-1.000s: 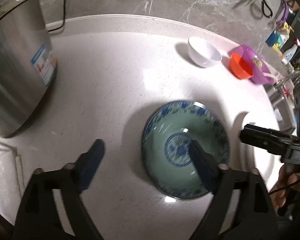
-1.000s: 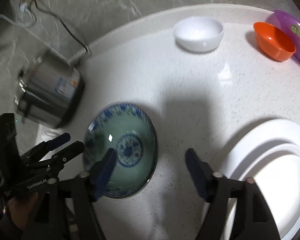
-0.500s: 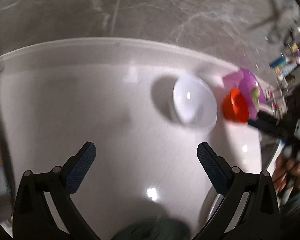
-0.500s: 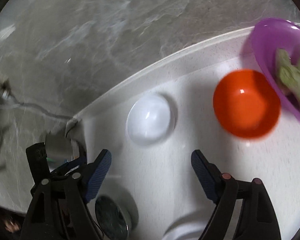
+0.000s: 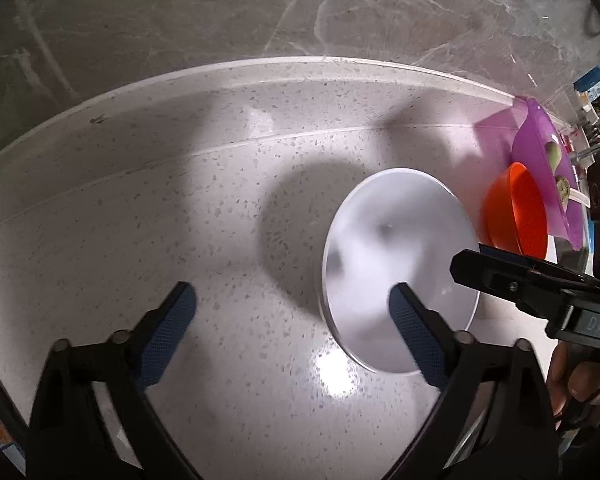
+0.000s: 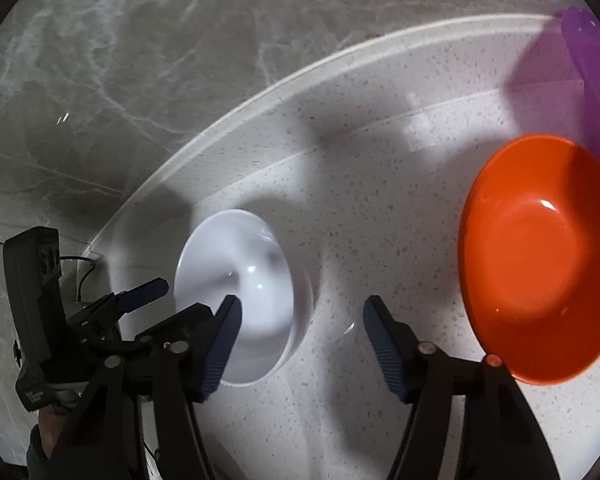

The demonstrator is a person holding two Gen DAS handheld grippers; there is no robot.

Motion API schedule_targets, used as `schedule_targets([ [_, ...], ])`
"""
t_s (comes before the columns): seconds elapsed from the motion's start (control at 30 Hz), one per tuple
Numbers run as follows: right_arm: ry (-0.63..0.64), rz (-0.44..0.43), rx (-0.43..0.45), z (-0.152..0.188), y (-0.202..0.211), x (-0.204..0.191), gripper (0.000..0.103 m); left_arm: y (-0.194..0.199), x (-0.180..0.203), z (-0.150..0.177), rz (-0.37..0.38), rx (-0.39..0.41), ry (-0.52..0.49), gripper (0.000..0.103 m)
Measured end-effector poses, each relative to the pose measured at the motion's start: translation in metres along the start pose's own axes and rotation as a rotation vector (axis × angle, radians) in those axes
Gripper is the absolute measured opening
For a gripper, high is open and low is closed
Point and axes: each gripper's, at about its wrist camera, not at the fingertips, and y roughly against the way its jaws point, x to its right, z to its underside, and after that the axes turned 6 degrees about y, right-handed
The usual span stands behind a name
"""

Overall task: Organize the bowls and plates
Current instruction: 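Move both tools to the small white bowl and grip its rim, then carry the small white bowl with both tools into the patterned bowl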

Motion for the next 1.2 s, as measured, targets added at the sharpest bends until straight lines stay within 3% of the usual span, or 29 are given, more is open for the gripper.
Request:
schedule_targets([
  [0.13, 0.004, -0.003, -0.002, -0.007, -0.007, -0.003, 0.06, -0.008, 0.001, 0.004, -0.02, 0.001, -0.007, 0.075],
  [0.27, 0.029, 0.015, -0.017, -0.01, -0.019, -0.009, 0.057, -0.016, 0.002, 0.01, -0.029, -0.011, -0.017, 0.054],
  [0.43, 0.056, 0.043, -0.042, -0.009, -0.029, -0.013, 0.027, -0.022, 0.004, 0.011, 0.012, -0.012, -0.01, 0.032],
  [0.6, 0.105, 0.05, -0.031, -0.01, -0.03, -0.026, 0.015, -0.021, 0.016, 0.011, 0.016, -0.007, -0.028, 0.014],
  [1.2, 0.097, 0.004, -0.026, -0.004, -0.023, -0.027, 0.013, -0.009, 0.016, 0.029, 0.032, -0.018, 0.001, 0.011],
])
